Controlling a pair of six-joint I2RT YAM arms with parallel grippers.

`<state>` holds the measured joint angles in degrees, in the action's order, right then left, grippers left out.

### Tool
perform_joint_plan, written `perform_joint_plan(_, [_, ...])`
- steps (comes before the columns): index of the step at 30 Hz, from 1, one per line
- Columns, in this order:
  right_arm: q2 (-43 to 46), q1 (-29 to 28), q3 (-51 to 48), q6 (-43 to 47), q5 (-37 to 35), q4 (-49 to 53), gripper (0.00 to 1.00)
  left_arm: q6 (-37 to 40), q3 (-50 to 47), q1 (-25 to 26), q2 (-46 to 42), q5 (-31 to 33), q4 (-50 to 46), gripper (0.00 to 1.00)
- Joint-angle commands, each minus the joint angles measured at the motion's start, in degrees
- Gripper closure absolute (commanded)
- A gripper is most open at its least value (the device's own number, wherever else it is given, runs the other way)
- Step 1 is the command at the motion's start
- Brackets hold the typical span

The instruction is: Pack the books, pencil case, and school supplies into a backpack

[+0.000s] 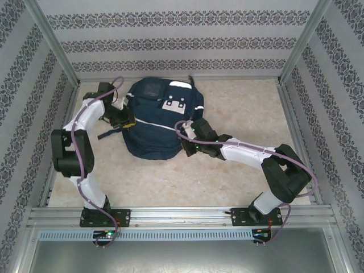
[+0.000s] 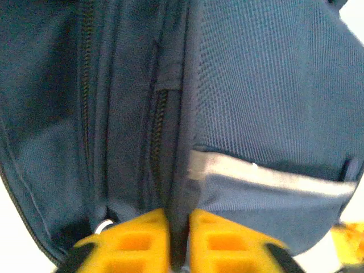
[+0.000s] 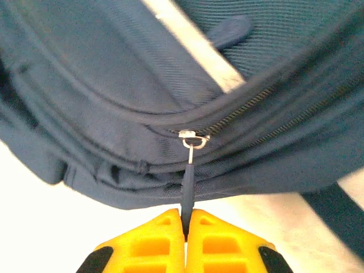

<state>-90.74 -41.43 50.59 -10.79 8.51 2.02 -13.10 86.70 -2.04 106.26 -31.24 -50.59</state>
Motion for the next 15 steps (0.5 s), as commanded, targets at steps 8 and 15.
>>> perform_joint_plan(8, [-9.8, -8.8, 7.1, -6.3, 1.3, -0.7, 1.0, -13.7, 1.7, -1.1, -2.1, 5.0, 0.5, 0.5])
perform_joint_plan(15, [-11.4, -8.2, 7.9, -3.3, 5.1, 2.6, 1.0, -27.5, -21.2, 2.6, -18.2, 4.2, 11.0, 0.48])
